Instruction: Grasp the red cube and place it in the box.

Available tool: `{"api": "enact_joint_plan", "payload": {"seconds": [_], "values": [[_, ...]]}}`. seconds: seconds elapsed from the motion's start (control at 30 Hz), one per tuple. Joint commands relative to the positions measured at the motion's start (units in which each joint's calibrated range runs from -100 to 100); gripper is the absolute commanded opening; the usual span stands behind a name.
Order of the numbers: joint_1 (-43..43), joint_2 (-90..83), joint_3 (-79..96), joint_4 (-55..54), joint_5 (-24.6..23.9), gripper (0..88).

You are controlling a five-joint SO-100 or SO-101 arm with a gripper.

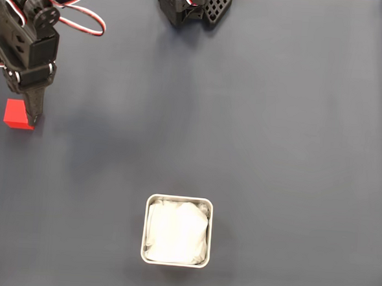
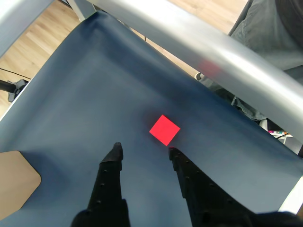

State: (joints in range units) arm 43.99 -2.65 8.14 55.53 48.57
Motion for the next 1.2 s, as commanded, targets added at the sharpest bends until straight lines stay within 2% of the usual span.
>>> {"api": "enact_joint_plan", "payload": {"seconds": [0.0,0.67,1.17], "values": [[1.04,0.31,-0.93,-1.76,-0.54,24.7],[3.88,4.47,6.28,-10.37,1.07,30.9],[4.23,7.24,11.02,-16.35,2.1,32.3]]}}
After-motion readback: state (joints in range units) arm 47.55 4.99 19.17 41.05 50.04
